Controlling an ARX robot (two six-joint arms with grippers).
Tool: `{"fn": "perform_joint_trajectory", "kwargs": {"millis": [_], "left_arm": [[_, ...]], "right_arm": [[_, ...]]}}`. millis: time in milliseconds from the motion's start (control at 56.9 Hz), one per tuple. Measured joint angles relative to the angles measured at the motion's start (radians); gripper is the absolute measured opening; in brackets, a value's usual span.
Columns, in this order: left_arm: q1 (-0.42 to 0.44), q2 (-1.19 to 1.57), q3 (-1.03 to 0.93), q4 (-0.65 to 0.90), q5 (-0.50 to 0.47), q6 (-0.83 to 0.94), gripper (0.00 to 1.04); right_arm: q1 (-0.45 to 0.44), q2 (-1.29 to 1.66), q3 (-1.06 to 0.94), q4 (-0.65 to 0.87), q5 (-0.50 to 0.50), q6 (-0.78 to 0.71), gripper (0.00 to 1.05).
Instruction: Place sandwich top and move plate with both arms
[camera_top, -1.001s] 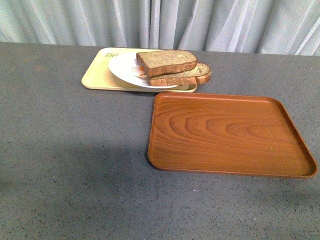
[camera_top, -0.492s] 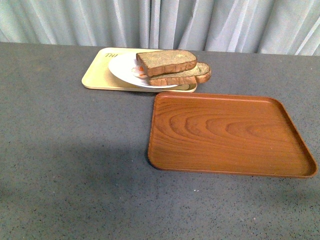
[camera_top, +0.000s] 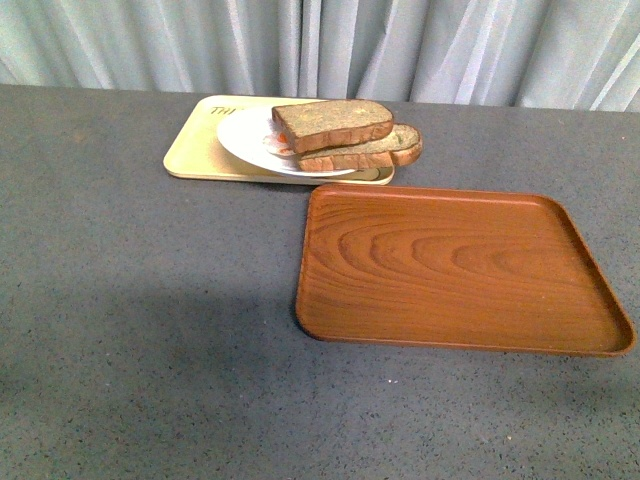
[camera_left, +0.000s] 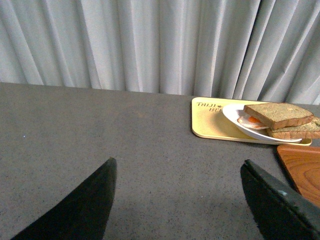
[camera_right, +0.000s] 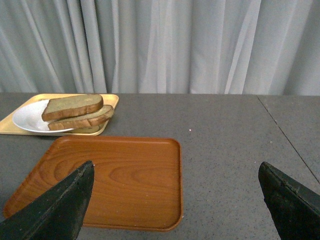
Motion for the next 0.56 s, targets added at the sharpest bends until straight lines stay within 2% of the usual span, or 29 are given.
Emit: {"fn": "perform_joint_trajectory", "kwargs": {"millis": [88,562], "left_arm": [[0.0,0.0,0.0,0.0,0.0,0.001,0.97],[0.0,0.0,0.0,0.0,0.0,0.002,0.96]], "right_arm": [[0.0,0.0,0.0,0.0,0.0,0.0,0.96],[0.0,0.0,0.0,0.0,0.0,0.0,0.96]]}}
